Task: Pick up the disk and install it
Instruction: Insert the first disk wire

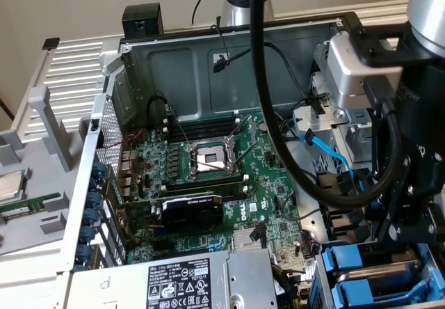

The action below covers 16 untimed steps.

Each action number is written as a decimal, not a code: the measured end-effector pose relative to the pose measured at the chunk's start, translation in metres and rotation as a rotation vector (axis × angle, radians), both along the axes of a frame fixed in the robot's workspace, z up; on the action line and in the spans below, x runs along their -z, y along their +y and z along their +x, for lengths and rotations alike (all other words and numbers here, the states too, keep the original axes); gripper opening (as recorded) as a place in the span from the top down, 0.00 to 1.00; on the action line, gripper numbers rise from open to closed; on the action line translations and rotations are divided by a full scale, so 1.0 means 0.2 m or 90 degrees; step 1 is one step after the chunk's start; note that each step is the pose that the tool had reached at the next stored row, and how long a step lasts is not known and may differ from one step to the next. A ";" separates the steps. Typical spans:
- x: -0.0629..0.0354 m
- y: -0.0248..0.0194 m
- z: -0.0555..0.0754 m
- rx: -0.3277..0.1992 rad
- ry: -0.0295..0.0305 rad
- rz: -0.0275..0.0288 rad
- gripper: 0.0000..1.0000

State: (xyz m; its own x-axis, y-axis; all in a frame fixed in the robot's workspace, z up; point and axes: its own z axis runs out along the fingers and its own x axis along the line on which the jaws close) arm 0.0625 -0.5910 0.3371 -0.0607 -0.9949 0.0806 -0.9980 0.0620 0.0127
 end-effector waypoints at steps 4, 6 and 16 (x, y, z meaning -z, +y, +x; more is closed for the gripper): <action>0.000 0.000 0.00 0.000 0.0000 0.0000 0.83; 0.000 0.000 0.00 0.000 0.0000 0.0000 0.83; 0.005 0.000 0.00 0.000 0.0000 -0.0002 0.83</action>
State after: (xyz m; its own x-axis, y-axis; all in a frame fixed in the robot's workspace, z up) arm 0.0617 -0.5910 0.3361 -0.0614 -0.9948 0.0810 -0.9980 0.0626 0.0127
